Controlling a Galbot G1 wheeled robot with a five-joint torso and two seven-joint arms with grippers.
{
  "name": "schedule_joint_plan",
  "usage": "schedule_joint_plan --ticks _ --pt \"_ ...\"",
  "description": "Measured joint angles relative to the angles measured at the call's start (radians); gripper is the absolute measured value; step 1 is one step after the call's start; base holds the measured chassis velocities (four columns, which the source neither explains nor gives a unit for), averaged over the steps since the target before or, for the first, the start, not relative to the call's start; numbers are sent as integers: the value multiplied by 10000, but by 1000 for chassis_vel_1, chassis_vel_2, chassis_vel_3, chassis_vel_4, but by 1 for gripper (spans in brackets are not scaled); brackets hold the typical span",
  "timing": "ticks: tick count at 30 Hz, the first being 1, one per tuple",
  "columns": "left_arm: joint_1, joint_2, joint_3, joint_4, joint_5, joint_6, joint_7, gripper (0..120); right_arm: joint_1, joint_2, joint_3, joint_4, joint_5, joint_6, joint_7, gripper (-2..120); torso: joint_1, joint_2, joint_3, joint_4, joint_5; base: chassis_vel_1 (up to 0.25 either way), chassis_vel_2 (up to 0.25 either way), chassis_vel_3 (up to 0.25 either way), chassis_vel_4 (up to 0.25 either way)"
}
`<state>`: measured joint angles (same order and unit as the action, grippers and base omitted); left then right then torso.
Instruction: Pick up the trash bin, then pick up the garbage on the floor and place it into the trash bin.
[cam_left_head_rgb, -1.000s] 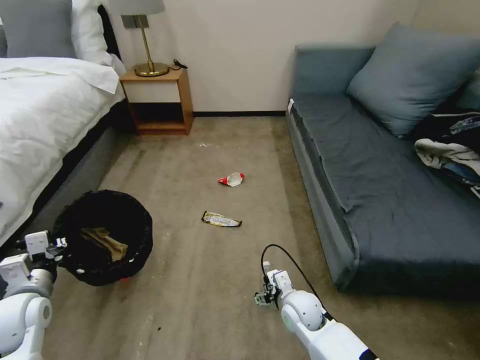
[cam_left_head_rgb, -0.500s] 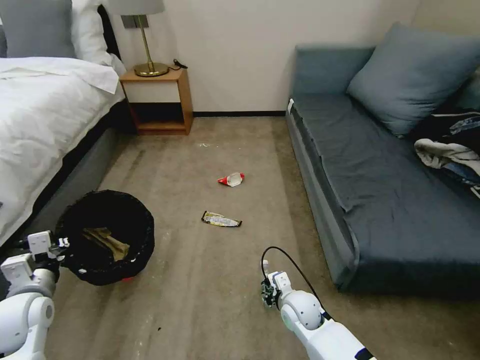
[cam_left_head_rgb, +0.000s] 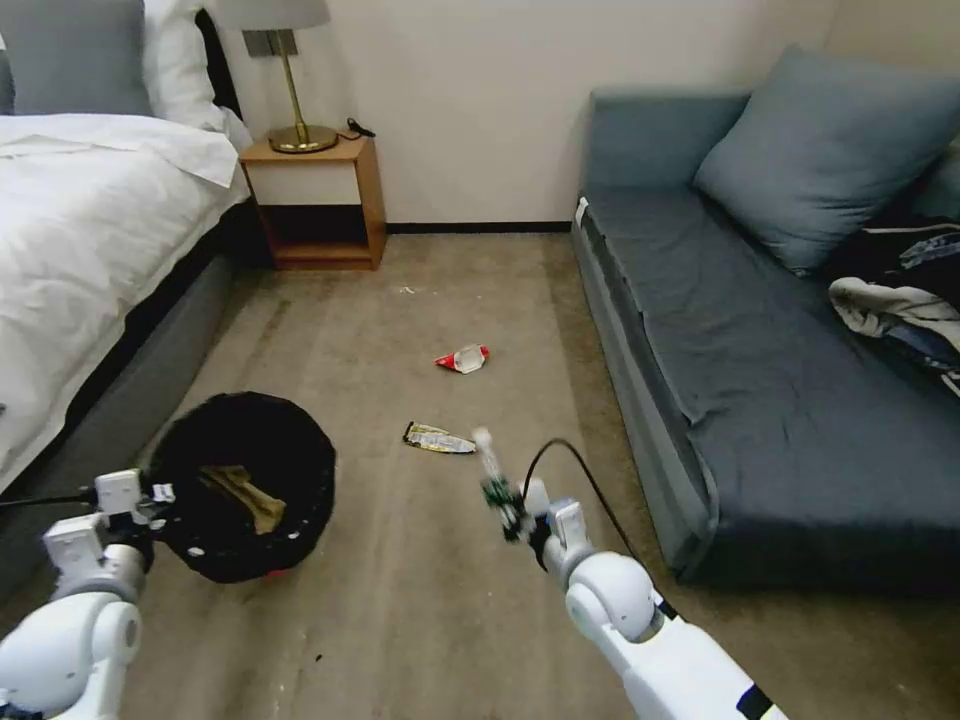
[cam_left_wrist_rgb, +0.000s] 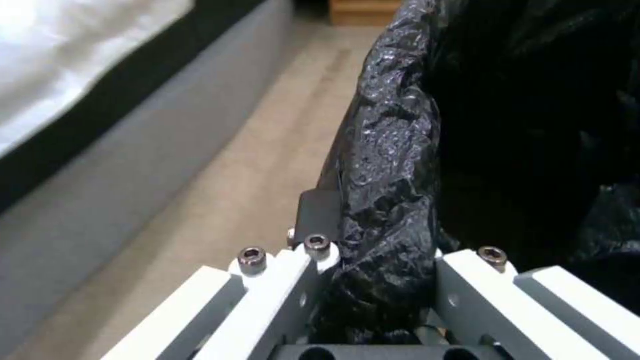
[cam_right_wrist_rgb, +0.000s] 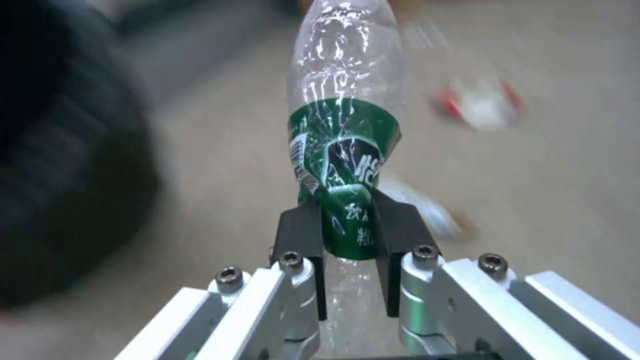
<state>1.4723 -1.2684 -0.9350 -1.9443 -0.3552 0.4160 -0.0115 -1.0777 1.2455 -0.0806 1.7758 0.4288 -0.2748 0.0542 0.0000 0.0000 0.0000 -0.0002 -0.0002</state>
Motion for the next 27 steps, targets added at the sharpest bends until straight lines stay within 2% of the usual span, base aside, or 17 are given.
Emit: schedule_joint_plan --ticks 3,5,7,8,11,14,17,20,24,27 --pt "-13 -56 127 -129 -17 122 26 5 343 65 -586 136 332 674 -207 14 0 0 0 1 1 0 0 0 0" --pt "12 -94 227 -240 3 180 48 5 779 286 -1360 -69 538 1690 -590 14 0 0 0 1 2 0 0 0 0" --pt "22 -102 243 -261 10 185 51 5 874 349 -1512 -170 559 1943 -700 14 0 0 0 2 1 0 0 0 0" --pt "54 -130 302 -320 27 215 58 5 1162 601 -1932 -522 582 2699 -1130 14 0 0 1 3 2 0 0 0 0" --pt "68 -190 395 -477 13 314 86 5 1683 1036 -2593 -1237 553 3759 -2103 14 1 0 1 3 1 0 0 0 0" --pt "72 -229 447 -597 -24 356 119 5 1977 1168 -3082 -1544 474 4089 -2336 14 0 0 0 3 0 0 0 0 0" --pt "89 -259 472 -725 -69 389 141 5 2202 1186 -3567 -1757 221 4116 -2083 14 1 0 0 3 1 0 0 0 0" --pt "153 -322 477 -1005 -137 427 170 5 2574 1247 -4310 -2187 -273 4034 -865 14 0 0 1 2 0 0 0 0 0" --pt "259 -364 481 -1209 -154 430 195 5 2610 1361 -4423 -2360 -431 3828 -165 14 0 0 0 2 1 0 0 0 0" --pt "275 -364 513 -1241 -154 430 212 5 2574 1382 -4411 -2360 -418 3701 -44 16 0 0 1 2 2 0 0 0 0"
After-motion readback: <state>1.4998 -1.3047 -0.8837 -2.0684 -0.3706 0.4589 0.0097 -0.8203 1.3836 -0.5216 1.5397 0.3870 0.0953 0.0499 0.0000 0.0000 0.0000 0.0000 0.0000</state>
